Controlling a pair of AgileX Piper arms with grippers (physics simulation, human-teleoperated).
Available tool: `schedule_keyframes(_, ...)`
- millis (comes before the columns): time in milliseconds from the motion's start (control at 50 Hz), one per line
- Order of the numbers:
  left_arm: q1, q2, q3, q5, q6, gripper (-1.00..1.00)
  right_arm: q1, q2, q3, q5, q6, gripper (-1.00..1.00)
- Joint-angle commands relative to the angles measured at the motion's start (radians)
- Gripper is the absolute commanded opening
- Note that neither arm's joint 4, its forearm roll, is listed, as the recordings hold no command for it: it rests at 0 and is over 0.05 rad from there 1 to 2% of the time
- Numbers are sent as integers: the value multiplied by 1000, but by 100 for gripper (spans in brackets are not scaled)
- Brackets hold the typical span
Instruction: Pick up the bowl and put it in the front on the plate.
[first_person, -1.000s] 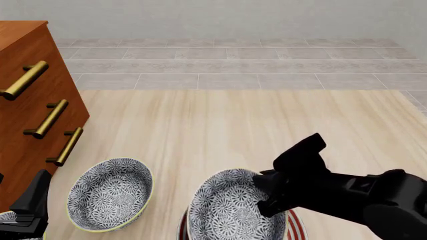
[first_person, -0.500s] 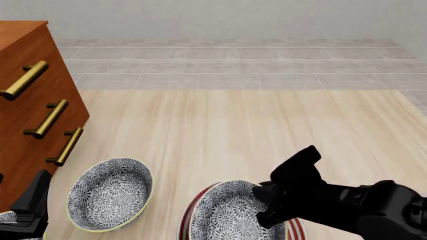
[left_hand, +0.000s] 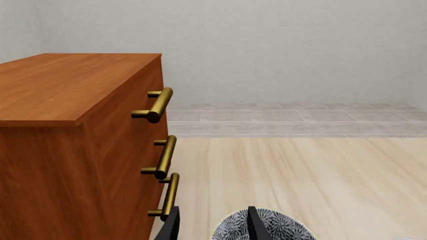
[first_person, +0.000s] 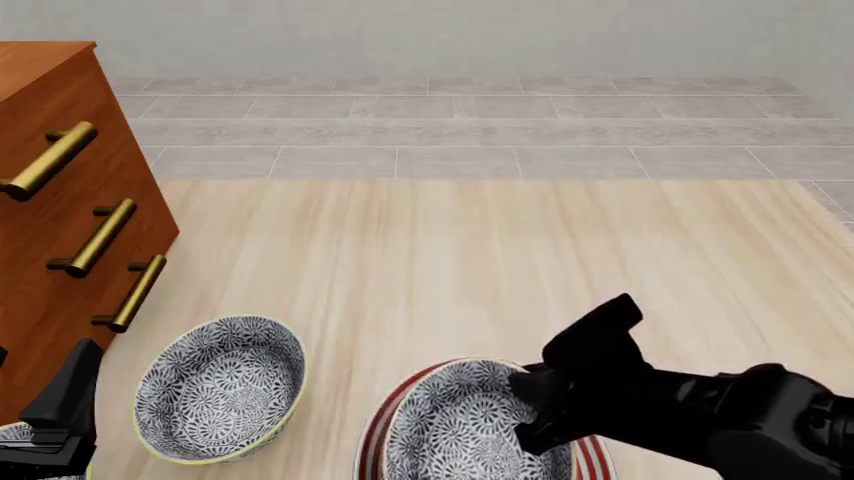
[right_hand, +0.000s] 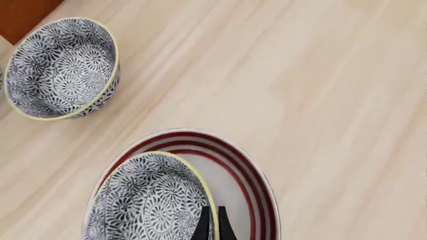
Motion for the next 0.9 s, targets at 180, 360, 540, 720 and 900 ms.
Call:
schedule_keyframes(180, 0, 0, 0, 0, 0, 100, -8, 12, -15, -6, -32, 100)
schedule_keyframes(360, 0, 0, 0, 0, 0, 100, -24, -29, -42, 25, -97, 100)
schedule_keyframes(540, 0, 0, 0, 0, 0, 100, -55, -55, -82, 67, -149, 100)
schedule_keyframes(720, 0, 0, 0, 0, 0, 100, -57, -67, -111, 92, -172, 100)
schedule_keyframes(900, 0, 0, 0, 0, 0, 100, -69, -71, -122, 83, -178, 100)
